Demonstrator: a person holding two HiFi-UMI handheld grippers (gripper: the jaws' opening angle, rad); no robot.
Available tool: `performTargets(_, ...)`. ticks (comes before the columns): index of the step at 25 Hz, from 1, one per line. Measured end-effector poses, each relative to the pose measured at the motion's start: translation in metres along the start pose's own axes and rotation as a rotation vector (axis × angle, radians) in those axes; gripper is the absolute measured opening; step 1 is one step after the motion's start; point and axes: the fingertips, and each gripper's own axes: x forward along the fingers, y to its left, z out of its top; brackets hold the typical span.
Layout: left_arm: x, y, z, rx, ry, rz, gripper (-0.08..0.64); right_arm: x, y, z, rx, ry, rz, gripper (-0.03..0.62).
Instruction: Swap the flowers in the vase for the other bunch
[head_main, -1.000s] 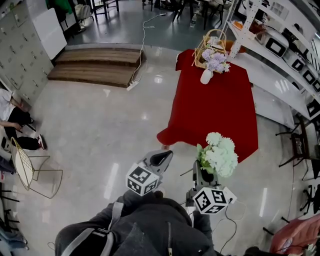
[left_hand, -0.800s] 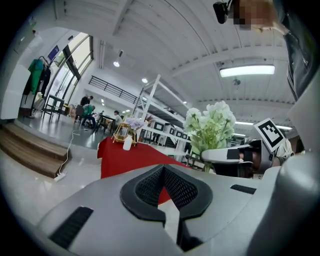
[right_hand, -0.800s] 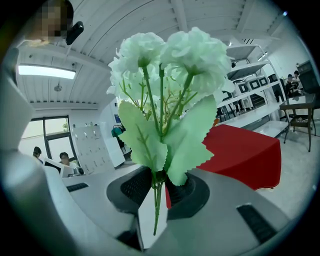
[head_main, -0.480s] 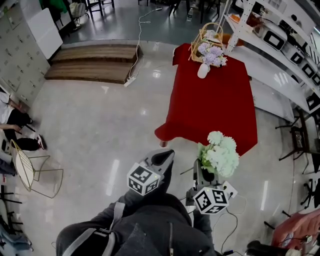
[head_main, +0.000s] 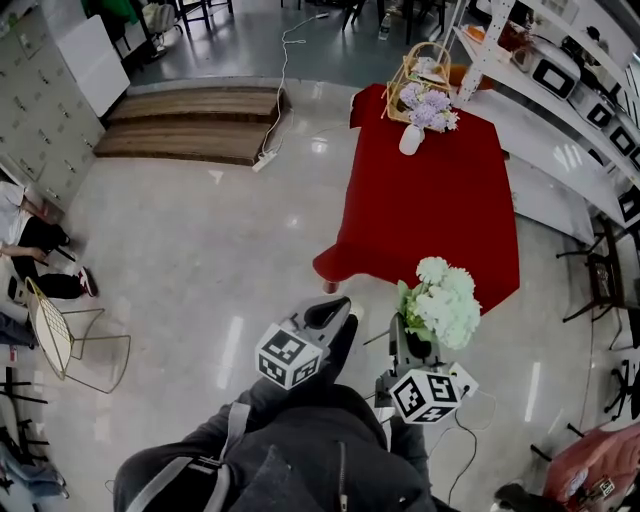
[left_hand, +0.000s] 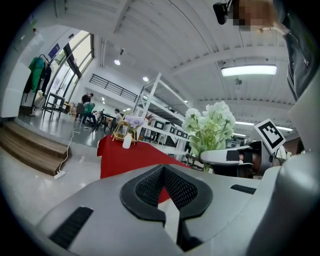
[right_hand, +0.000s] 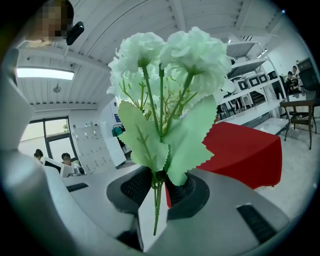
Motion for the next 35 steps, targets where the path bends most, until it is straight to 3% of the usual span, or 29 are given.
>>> performTargets(17, 0.061, 0.026, 0.013, -0.007, 0.026, -0.013, 0.008, 0.049, -0.031, 0.019, 0.023, 0.016, 0.009, 0.074)
performTargets(35, 0.163, 0.079, 0.063, -0.004, 0.018, -0.035, 0.009, 0.142, -0.088, 0.077, 0.025, 0.019, 0.009, 0.074)
